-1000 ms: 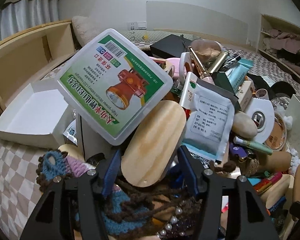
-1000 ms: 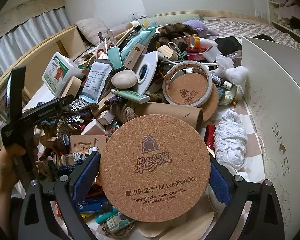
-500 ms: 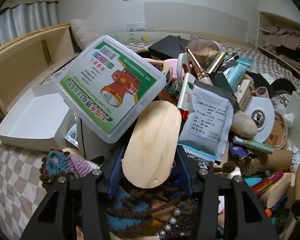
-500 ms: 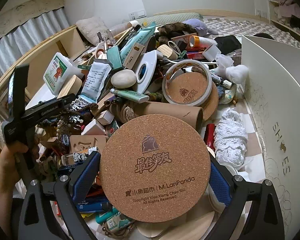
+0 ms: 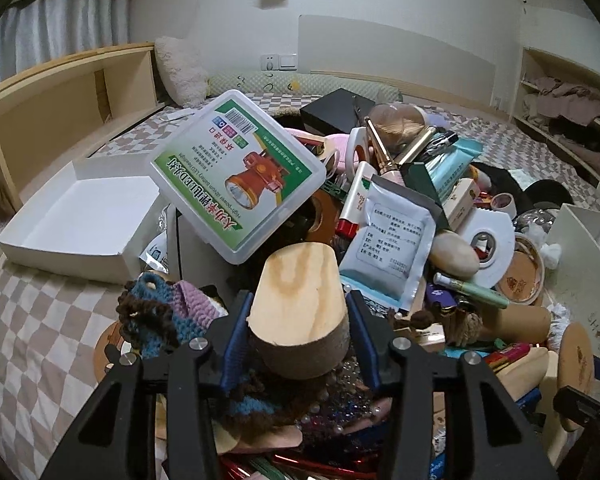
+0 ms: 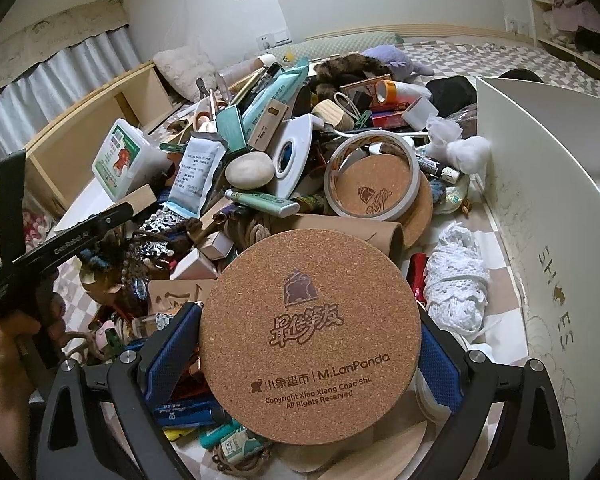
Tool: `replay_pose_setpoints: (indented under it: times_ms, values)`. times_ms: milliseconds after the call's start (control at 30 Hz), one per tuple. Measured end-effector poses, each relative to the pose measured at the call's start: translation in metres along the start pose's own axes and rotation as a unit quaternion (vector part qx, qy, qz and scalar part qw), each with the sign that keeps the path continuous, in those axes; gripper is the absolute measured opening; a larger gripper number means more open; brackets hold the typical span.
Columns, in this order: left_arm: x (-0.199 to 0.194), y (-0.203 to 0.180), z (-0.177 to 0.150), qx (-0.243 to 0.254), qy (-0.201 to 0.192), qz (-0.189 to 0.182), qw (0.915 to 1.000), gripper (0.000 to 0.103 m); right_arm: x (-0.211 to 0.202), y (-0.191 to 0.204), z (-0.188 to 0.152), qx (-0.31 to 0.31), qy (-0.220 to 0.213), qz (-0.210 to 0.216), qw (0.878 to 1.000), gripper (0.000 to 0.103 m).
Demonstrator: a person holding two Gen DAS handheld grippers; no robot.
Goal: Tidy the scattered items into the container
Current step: 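Grasp the cork coaster with the right tool while the left tool grasps the stack of wooden discs, then lift the coaster and wooden discs and carry both over the white shoebox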
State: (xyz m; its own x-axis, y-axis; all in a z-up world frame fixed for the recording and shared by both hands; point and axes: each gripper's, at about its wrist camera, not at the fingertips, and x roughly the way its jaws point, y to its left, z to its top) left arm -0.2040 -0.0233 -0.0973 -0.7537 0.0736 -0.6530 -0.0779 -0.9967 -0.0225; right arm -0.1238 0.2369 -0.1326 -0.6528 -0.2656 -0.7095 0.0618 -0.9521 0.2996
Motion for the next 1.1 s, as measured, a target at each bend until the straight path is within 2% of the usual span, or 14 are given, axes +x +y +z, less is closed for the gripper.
replay_pose_setpoints:
  times_ms: [533, 733, 1100]
  values:
    - [-0.039, -0.003, -0.009, -0.027, -0.044, -0.007, 0.9987, 0.046, -0.018, 0.005, 0.005, 0.004, -0.024, 0.019, 1.000, 0.099]
    - [-0.053, -0.013, -0.011, -0.034, -0.059, -0.021, 0.9975, 0.046, -0.029, 0.013, 0.011, -0.008, -0.038, 0.023, 0.999, 0.099]
    - [-0.090, -0.042, 0.000, -0.024, -0.112, -0.052, 0.9921, 0.046, -0.067, 0.016, 0.035, -0.016, -0.093, 0.020, 0.995, 0.099]
